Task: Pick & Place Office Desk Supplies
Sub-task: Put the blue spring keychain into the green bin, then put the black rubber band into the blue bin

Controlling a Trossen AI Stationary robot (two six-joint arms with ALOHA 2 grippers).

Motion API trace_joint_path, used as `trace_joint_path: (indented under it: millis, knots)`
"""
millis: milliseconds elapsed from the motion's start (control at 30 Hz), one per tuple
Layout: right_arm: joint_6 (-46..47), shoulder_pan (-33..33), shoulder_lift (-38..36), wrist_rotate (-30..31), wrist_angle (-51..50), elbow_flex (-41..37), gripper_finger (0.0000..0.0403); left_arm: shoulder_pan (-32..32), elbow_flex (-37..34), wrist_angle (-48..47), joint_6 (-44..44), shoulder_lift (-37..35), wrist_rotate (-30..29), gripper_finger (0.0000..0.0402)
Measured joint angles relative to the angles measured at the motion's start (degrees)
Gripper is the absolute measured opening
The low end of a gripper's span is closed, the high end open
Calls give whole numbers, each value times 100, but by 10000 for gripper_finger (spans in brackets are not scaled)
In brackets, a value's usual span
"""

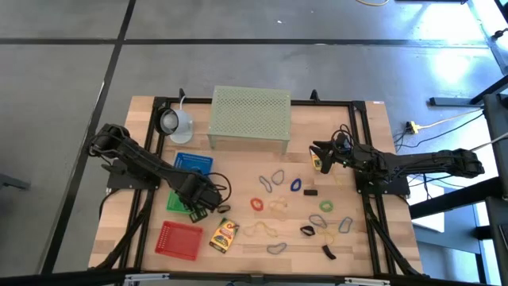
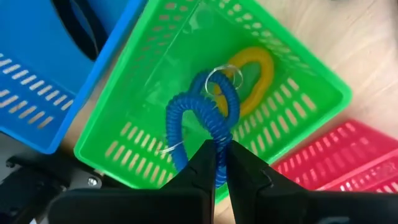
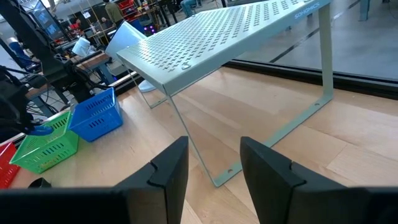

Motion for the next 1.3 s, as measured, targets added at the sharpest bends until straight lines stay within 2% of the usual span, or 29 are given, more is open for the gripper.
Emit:
trace_joint_path:
  millis: [533,933,1067,1233,1300]
  knots:
    - [-2,2,0,-2,2,-2,146,-4,0,81,-130,0,-11,109]
    - [-1,1,0,-2,2,-2,146,270,162,331,399,-1,18,113]
    - [0,2,0,0,0,0,146,419,481,950,757,-4,-150,116]
    - [0,2,0,-2,2,0,146,405,519,2739,1704,59,-1086,114]
    - [-1,2,0,-2,1,-2,146,368,504,3260,2053,225,-1136,114]
